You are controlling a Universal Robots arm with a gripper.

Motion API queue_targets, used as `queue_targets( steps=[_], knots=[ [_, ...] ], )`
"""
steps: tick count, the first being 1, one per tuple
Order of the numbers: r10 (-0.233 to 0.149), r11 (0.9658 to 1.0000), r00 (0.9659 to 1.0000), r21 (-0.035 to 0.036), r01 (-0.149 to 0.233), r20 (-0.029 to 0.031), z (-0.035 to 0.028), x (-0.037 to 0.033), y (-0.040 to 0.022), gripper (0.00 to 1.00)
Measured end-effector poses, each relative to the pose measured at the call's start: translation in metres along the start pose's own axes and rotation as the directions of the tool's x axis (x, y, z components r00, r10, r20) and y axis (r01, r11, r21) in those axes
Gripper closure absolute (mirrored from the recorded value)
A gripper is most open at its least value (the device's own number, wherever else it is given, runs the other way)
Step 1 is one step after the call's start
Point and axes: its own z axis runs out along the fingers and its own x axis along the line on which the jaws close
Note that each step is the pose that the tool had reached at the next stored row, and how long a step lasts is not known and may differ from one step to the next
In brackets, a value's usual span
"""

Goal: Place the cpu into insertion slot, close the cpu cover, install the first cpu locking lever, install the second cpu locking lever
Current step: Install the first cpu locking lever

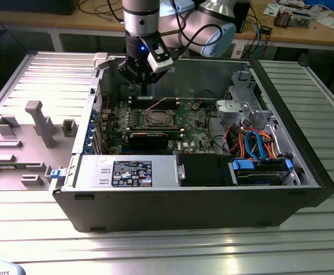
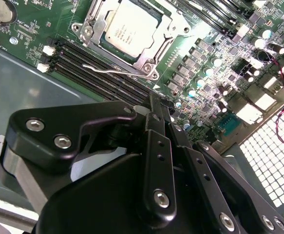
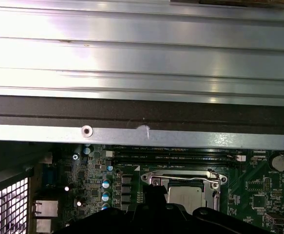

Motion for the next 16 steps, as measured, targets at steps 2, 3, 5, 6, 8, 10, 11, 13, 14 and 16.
queue_targets(
  steps=[2, 3, 5, 6, 8, 10, 11, 13, 14, 16],
  knots=[
    [0.0, 1.0, 1.0, 0.0, 0.0, 0.0, 0.0, 0.0, 0.0, 0.89],
    [0.0, 1.0, 1.0, -0.0006, 0.0, 0.0001, 0.0001, -0.0001, 0.0, 0.89],
    [0.002, 0.9996, 1.0, -0.0277, -0.002, 0.0011, 0.0018, -0.0006, -0.0018, 0.89],
    [0.006, 0.9995, 1.0, -0.0303, -0.006, 0.0014, 0.0026, -0.0013, -0.002, 0.89],
    [0.009, 0.9995, 1.0, -0.0302, -0.009, 0.0011, 0.003, -0.0021, -0.0021, 0.89],
    [0.009, 0.9995, 1.0, -0.0306, -0.009, 0.0013, 0.0037, -0.0032, -0.0022, 0.89],
    [0.009, 0.9995, 1.0, -0.0311, -0.009, 0.0013, 0.004, -0.0036, -0.0022, 0.89],
    [0.009, 0.9995, 1.0, -0.0316, -0.009, 0.0013, 0.0054, -0.0065, -0.0023, 0.89],
    [0.01, 0.9995, 1.0, -0.0316, -0.009, 0.0014, 0.0066, -0.0084, -0.0024, 0.89],
    [0.009, 0.9995, 1.0, -0.0315, -0.009, 0.0013, 0.0099, -0.0137, -0.0026, 0.89]
  ],
)
